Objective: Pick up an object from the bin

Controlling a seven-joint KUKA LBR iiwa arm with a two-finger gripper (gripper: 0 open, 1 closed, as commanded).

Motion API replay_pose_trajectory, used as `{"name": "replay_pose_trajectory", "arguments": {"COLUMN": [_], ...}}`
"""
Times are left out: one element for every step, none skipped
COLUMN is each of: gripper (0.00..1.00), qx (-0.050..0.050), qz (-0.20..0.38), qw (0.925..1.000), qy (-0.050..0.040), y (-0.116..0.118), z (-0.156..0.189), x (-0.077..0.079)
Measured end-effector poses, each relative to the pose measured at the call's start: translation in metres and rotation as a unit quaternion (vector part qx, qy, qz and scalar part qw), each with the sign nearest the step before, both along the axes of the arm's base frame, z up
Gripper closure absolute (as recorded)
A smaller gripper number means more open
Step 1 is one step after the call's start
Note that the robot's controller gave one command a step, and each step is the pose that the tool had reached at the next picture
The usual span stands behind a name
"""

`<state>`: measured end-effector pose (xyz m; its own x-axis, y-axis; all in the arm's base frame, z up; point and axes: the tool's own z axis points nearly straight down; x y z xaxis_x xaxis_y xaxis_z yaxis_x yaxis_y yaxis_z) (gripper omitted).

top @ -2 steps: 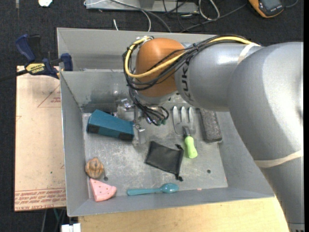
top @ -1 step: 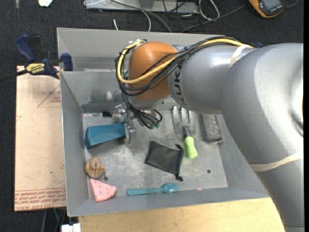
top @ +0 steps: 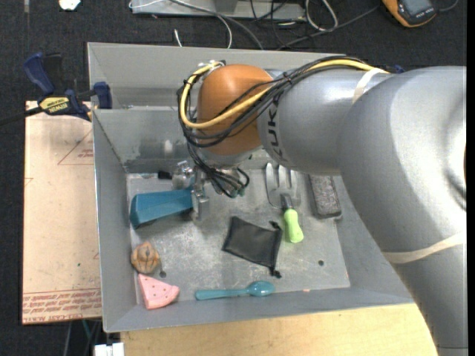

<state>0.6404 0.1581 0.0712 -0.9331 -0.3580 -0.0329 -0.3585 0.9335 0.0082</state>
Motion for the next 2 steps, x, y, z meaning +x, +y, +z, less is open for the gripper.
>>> {"name": "replay_pose_trajectory", "arguments": {"gripper": [1.00, 1.00], "qx": [-0.001, -0.002], "qz": [-0.003, 0.007], "qw": [1.0000, 1.0000], "qy": [0.0054, 0.0062], "y": [-0.018, -0.007], "z": [0.054, 0.128], "x": [0.000, -0.013]}}
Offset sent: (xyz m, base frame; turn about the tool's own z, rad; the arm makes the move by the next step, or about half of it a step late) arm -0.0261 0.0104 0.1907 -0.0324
